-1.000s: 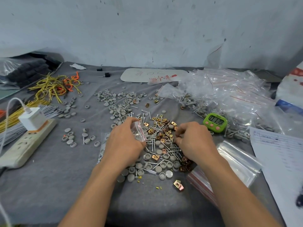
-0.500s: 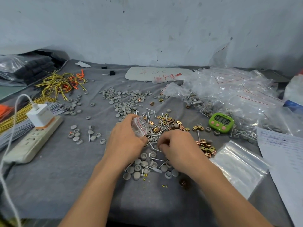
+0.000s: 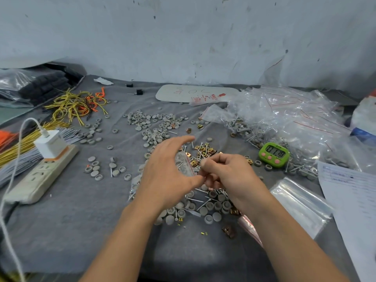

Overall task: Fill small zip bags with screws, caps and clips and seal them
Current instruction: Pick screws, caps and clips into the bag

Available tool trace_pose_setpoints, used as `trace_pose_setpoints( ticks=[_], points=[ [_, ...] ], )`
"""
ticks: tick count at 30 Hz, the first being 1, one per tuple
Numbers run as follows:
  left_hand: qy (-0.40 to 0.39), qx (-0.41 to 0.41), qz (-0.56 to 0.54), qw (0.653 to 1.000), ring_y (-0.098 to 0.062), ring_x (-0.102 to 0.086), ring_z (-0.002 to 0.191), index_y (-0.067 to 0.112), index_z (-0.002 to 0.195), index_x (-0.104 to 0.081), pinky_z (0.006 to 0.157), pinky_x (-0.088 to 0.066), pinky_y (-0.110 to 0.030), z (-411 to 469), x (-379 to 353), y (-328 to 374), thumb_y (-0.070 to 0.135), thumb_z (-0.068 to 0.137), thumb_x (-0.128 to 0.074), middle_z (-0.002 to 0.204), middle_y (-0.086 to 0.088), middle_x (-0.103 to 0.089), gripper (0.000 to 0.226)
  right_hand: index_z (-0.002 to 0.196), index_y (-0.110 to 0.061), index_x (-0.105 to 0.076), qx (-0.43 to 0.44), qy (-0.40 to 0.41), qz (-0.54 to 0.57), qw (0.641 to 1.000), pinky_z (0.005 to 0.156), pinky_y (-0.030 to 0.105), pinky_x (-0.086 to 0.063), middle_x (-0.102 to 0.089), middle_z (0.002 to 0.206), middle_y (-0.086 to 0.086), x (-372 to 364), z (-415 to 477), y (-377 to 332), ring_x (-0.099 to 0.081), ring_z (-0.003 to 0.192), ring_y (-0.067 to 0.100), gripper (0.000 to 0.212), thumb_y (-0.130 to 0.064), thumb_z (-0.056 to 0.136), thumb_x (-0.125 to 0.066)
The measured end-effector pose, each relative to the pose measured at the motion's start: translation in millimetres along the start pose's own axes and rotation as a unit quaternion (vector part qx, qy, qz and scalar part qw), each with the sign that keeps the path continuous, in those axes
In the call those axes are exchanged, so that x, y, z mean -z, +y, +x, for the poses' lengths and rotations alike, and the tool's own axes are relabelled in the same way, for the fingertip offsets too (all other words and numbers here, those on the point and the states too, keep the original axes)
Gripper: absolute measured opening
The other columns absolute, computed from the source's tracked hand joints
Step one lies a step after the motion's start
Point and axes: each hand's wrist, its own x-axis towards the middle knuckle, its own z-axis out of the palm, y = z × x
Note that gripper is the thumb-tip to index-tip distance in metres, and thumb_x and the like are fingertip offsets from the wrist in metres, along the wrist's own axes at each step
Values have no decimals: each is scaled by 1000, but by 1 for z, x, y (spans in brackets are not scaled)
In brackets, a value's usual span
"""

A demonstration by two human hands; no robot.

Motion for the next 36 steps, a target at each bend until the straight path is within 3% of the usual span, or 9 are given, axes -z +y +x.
trace_pose_setpoints(
  ticks=[3,5,7,9,12,15,19,29,36],
  points=[
    [12,-28,-55,998,11,-59,105,48,101,-74,90,-44,-16,-3,0,7,46,71,-77,99,34,-69,30,72,-10,-67,-20,-21,67,997,43,19,-37,-61,58,4,-1,1,-1,-49,43,11,22,-25,77,-83],
    [11,-18,-97,995,11,-65,92,48,90,-78,78,-43,-7,-4,2,10,40,76,-84,86,30,-72,17,78,-8,-69,-25,-35,95,995,46,20,-37,-57,66,7,0,1,-2,-46,47,11,31,-34,68,-82],
    [20,6,-129,991,13,-67,82,48,82,-79,72,-42,-3,-4,4,10,34,75,-89,78,29,-72,18,84,-7,-73,-37,-46,102,993,48,23,-36,-59,69,10,2,0,-2,-45,50,12,28,-34,78,-79],
    [26,28,-139,990,12,-67,77,44,79,-80,68,-42,-4,-4,4,9,29,74,-90,73,27,-72,19,77,-12,-78,-35,-58,90,994,47,22,-36,-65,67,9,3,0,-1,-48,51,14,22,-28,92,-74],
    [40,68,-149,986,7,-67,69,40,74,-80,62,-43,-5,-4,4,8,31,72,-92,69,24,-72,15,82,-16,-81,-1,-53,61,997,51,23,-40,-69,71,10,2,-4,-4,-55,56,16,5,-20,79,-81],
    [53,84,-142,985,6,-66,68,35,70,-79,61,-44,-6,-4,3,7,31,68,-94,65,22,-71,16,90,-20,-82,43,-50,20,998,56,20,-47,-77,78,9,5,-5,-2,-66,65,16,24,-9,68,-80],
    [36,66,-153,985,4,-68,68,36,69,-80,63,-46,-10,-5,6,6,31,67,-95,66,19,-72,16,87,-18,-84,77,-63,18,995,57,21,-52,-78,78,13,6,-8,-5,-70,63,15,27,7,78,-79],
    [-14,89,-149,985,4,-67,69,33,71,-81,59,-43,-6,-2,7,8,25,74,-91,69,18,-72,14,78,-14,-83,44,-54,22,997,57,24,-58,-76,73,16,8,-7,-6,-73,61,19,27,12,81,-76],
    [-43,99,-169,980,-3,-70,72,28,74,-83,64,-51,-18,0,9,2,20,72,-92,72,12,-75,13,76,-11,-82,30,-67,17,997,52,21,-54,-73,67,17,10,-9,-8,-71,57,18,25,14,79,-76]
  ],
)
